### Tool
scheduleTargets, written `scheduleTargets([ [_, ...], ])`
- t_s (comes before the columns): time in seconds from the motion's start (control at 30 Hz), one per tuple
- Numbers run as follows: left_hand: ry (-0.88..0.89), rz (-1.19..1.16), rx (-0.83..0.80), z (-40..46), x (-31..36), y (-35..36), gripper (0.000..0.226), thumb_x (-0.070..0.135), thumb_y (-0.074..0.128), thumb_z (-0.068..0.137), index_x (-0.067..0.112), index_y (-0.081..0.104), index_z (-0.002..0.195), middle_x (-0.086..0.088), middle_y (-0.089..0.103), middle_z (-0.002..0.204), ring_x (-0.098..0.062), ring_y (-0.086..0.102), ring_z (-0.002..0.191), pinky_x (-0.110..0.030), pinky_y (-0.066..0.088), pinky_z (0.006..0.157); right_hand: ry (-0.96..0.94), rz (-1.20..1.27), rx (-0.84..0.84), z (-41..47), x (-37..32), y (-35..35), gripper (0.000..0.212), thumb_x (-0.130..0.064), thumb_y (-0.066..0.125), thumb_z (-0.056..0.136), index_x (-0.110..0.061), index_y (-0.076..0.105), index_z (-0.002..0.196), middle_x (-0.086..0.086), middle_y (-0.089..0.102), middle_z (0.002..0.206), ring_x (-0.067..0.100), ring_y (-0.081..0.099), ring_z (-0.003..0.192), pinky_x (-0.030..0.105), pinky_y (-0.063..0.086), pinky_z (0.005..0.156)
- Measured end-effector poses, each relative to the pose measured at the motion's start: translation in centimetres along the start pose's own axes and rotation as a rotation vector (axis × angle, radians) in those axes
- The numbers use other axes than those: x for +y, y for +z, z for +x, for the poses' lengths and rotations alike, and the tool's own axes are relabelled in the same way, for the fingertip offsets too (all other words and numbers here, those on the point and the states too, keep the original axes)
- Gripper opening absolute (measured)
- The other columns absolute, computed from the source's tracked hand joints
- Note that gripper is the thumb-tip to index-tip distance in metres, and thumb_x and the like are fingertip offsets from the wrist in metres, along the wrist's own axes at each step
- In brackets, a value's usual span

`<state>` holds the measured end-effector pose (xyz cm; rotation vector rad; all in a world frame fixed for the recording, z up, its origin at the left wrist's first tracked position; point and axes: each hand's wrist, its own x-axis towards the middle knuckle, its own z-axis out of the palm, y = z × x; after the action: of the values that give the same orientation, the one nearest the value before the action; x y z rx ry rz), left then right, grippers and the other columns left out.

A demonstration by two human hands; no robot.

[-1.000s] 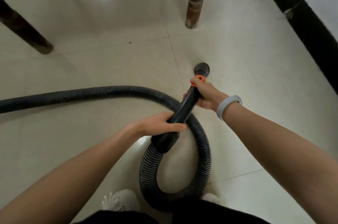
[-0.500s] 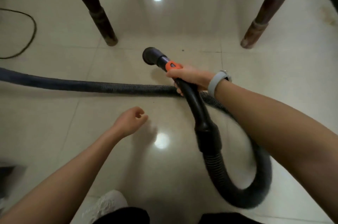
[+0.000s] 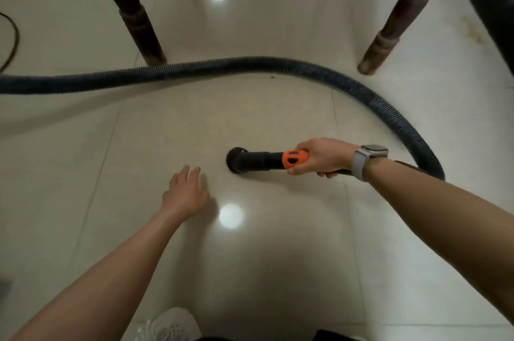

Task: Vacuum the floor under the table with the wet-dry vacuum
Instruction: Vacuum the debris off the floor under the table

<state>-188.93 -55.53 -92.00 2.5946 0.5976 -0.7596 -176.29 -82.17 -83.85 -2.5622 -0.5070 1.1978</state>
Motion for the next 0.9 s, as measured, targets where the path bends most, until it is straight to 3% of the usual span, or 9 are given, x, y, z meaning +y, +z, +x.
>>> scheduleTargets([
  [0.17, 0.021, 0.112, -0.299, -0.2, -2.2, 2.7, 0.086, 0.048, 0.052, 0.09, 0.021, -0.002, 0.151, -0.004, -0.015, 0.158, -0.034, -0.011, 0.144, -0.048, 0.013, 0.117, 0.059, 0.307, -0.013, 2.3, -1.7, -0.1, 0.03, -0.042, 0.066, 0.083, -0.019, 0.059, 0.101, 0.006, 0.056, 0.069, 0.016, 0.049, 0.05, 0.023, 0.044, 0.046],
  [0.33, 0.077, 0.102, -0.306, -0.3, -3.3, 3.0, 0.084, 0.044, 0.052, 0.091, 0.023, -0.002, 0.151, -0.002, -0.018, 0.157, -0.033, -0.014, 0.144, -0.051, 0.014, 0.116, 0.091, 0.32, -0.278, 1.5, -1.9, 0.9, 0.037, -0.044, 0.062, 0.086, -0.016, 0.059, 0.109, 0.005, 0.056, 0.067, 0.016, 0.051, 0.05, 0.025, 0.047, 0.049],
  [0.4, 0.086, 0.1, -0.32, -0.1, -3.4, 2.9, 0.085, 0.043, 0.053, 0.09, 0.023, -0.002, 0.151, -0.002, -0.018, 0.157, -0.033, -0.014, 0.144, -0.051, 0.014, 0.116, 0.094, 0.357, -0.23, 1.7, -1.5, 0.7, 0.039, -0.046, 0.06, 0.087, -0.015, 0.058, 0.112, 0.004, 0.055, 0.067, 0.015, 0.05, 0.051, 0.025, 0.046, 0.049],
  [0.57, 0.093, 0.118, -0.315, 0.0, -3.6, 2.8, 0.083, 0.043, 0.052, 0.09, 0.025, -0.001, 0.151, 0.0, -0.016, 0.158, -0.031, -0.013, 0.144, -0.048, 0.016, 0.116, 0.107, 0.582, 0.078, 4.1, -3.7, 0.9, 0.035, -0.043, 0.059, 0.089, -0.01, 0.056, 0.104, 0.006, 0.054, 0.067, 0.015, 0.05, 0.048, 0.023, 0.046, 0.045],
  [0.67, 0.076, 0.066, -0.262, -0.1, -3.6, 2.2, 0.071, 0.043, 0.048, 0.091, 0.02, 0.017, 0.15, -0.003, -0.003, 0.16, -0.03, -0.002, 0.146, -0.039, 0.016, 0.117, 0.078, 0.62, -0.045, 5.1, -7.0, 2.7, 0.033, -0.041, 0.059, 0.09, -0.01, 0.053, 0.099, 0.007, 0.054, 0.066, 0.016, 0.051, 0.046, 0.023, 0.047, 0.044],
  [0.77, -0.001, -0.103, -0.208, -1.0, -3.5, 0.7, 0.068, 0.049, 0.042, 0.08, 0.008, 0.044, 0.135, -0.013, 0.034, 0.149, -0.028, 0.031, 0.137, -0.029, 0.029, 0.109, 0.027, 0.51, -0.121, 5.3, -9.8, 3.8, 0.031, -0.043, 0.058, 0.089, -0.014, 0.055, 0.101, 0.004, 0.056, 0.065, 0.015, 0.051, 0.047, 0.025, 0.048, 0.048],
  [0.9, -0.09, -0.33, -0.104, -5.1, -3.5, -2.8, 0.051, 0.033, 0.05, 0.094, 0.01, 0.041, 0.139, -0.011, 0.039, 0.146, -0.025, 0.039, 0.132, -0.026, 0.029, 0.105, -0.01, 0.445, -0.09, 2.4, -12.9, 3.4, 0.033, -0.045, 0.057, 0.089, -0.015, 0.053, 0.103, 0.002, 0.056, 0.068, 0.014, 0.051, 0.049, 0.026, 0.047, 0.049],
])
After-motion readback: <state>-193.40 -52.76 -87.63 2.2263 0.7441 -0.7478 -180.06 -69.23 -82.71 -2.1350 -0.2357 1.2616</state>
